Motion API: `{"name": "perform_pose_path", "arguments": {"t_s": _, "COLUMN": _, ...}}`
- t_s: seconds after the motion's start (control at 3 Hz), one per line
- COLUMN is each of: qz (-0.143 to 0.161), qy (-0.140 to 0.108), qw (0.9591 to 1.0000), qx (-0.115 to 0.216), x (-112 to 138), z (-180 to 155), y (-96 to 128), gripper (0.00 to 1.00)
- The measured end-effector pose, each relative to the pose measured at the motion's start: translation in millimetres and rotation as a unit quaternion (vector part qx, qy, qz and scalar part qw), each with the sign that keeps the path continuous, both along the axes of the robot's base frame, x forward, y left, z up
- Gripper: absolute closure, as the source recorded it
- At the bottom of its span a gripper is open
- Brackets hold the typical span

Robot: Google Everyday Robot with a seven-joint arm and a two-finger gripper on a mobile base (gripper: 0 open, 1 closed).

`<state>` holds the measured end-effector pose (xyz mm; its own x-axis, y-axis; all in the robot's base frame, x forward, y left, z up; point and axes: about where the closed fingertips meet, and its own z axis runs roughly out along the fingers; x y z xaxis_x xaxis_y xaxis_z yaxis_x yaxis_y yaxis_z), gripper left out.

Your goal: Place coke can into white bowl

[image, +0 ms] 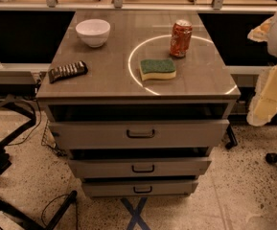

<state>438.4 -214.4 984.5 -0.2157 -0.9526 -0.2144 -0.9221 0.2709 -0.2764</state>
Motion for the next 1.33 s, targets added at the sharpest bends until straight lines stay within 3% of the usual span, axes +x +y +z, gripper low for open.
{"name": "perform_pose_path", "arguments": {"t_s": 0.33, "qz": -0.001, "qy": -0.006, "qw": 1.0, "qx": 0.002, "x": 1.3, "z": 1.6, "y": 0.0, "gripper": 0.0}}
{"name": "perform_pose_path", "arguments": {"t_s": 0.67, "qz": -0.015, "qy": -0.062, "qw": 0.9974, "qx": 0.034, "x": 33.4, "z": 4.4, "y": -11.8, "gripper": 0.0}}
{"name": "perform_pose_path", "arguments": {"t_s": 1.0, "qz": -0.032, "qy": -0.128, "qw": 0.9861, "qx": 0.102, "x": 100.4, "z": 3.6, "y": -31.0, "gripper": 0.0}}
{"name": "perform_pose_path", "arguments": {"t_s": 1.33, "qz": -0.043, "qy": -0.201, "qw": 0.9604, "qx": 0.188, "x": 168.5, "z": 1.2, "y": -52.3, "gripper": 0.0}}
